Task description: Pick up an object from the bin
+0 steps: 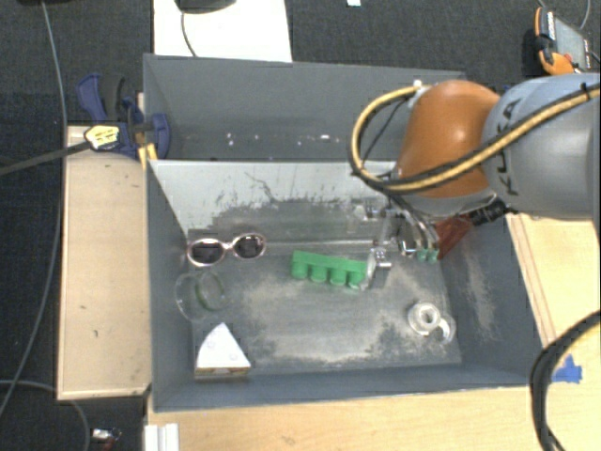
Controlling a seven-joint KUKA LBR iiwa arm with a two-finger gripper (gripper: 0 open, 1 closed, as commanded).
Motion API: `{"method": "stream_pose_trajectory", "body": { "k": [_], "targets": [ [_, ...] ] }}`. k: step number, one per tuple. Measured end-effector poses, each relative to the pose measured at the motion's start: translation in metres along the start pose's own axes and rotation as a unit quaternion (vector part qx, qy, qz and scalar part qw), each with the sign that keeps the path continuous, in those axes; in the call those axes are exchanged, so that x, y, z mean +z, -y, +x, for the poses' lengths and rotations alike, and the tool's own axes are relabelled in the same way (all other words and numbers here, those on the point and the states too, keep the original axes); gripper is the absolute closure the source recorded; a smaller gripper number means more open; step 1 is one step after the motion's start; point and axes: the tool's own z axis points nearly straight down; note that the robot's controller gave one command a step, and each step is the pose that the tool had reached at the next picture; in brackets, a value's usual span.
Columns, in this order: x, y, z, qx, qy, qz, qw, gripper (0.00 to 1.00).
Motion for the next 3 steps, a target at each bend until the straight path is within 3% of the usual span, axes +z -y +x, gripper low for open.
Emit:
{"method": "stream_pose_trajectory", "body": {
  "k": [1,2,3],
  "targets": [
    [0.000,0.000,0.000,0.000,0.0000,0.000,1.0000,0.00],
    [0.063,-0.039,0.022,0.093,-0.0022,-0.001,0.9956,0.00],
    [0.072,0.011,-0.001,0.095,0.0009,0.000,0.9955,1.00]
  ]
}}
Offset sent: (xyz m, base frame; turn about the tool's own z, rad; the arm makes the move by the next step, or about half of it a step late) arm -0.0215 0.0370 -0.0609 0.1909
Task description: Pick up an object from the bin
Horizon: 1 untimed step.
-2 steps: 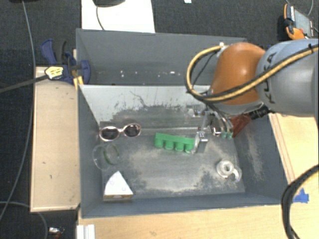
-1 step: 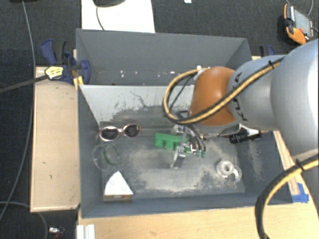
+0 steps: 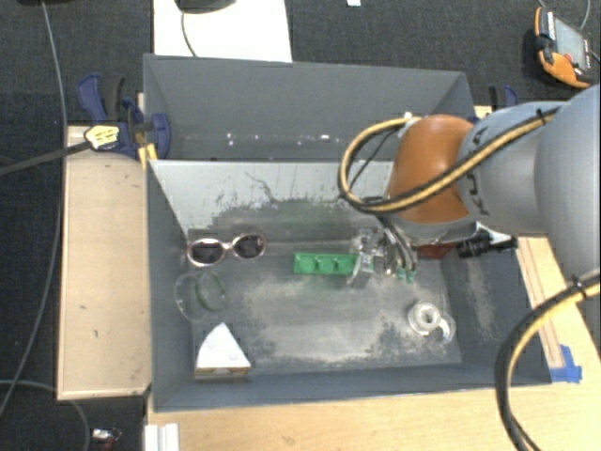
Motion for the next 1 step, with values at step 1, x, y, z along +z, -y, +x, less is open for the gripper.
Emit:
{"method": "stream_pose_trajectory", "body": {
  "k": [1],
  "targets": [
    [0.0000,0.0000,0.0000,0.000,0.0000,0.000,1.0000,1.00]
  ]
}}
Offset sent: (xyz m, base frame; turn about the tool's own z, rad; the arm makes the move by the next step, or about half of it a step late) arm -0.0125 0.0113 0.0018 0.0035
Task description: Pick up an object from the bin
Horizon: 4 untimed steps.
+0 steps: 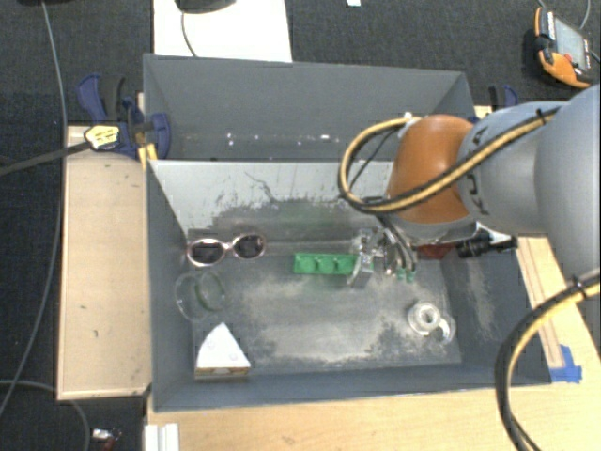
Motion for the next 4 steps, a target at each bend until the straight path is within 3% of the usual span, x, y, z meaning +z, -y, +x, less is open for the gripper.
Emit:
{"method": "stream_pose_trajectory", "body": {
  "k": [1,2,3,4],
  "targets": [
    [-0.001,-0.004,0.007,0.001,0.0002,0.000,1.0000,1.00],
    [0.000,-0.049,0.022,-0.152,-0.0001,0.000,0.9884,1.00],
    [0.000,-0.024,0.013,-0.001,0.0015,0.000,1.0000,1.00],
    [-0.003,-0.065,0.031,-0.133,-0.0002,-0.002,0.9911,1.00]
  ]
}}
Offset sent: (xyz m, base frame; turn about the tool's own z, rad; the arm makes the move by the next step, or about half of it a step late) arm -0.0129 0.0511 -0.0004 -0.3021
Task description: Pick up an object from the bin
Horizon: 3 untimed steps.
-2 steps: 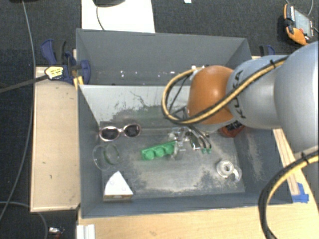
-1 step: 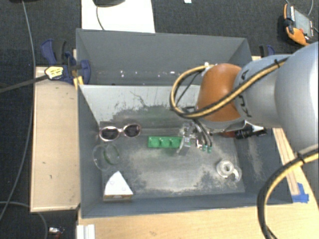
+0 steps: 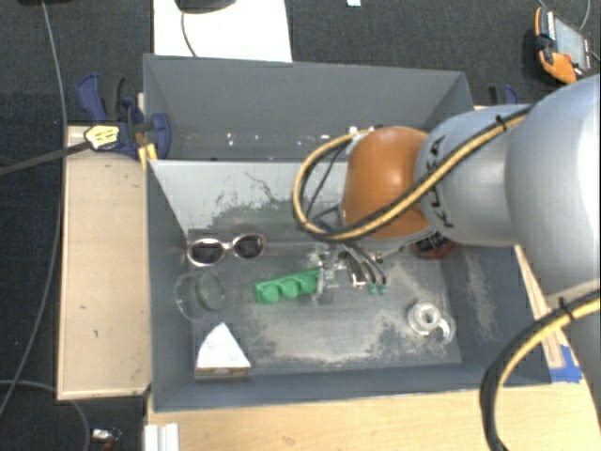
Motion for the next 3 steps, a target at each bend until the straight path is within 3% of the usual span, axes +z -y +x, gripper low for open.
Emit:
{"method": "stream_pose_trajectory", "body": {
  "k": [1,2,3],
  "targets": [
    [0.003,0.023,-0.006,0.129,0.0035,0.002,0.9917,1.00],
    [0.003,-0.004,0.002,0.019,0.0015,-0.001,0.9998,1.00],
    [0.003,0.005,-0.008,0.134,0.0054,0.002,0.9909,1.00]
  ]
}}
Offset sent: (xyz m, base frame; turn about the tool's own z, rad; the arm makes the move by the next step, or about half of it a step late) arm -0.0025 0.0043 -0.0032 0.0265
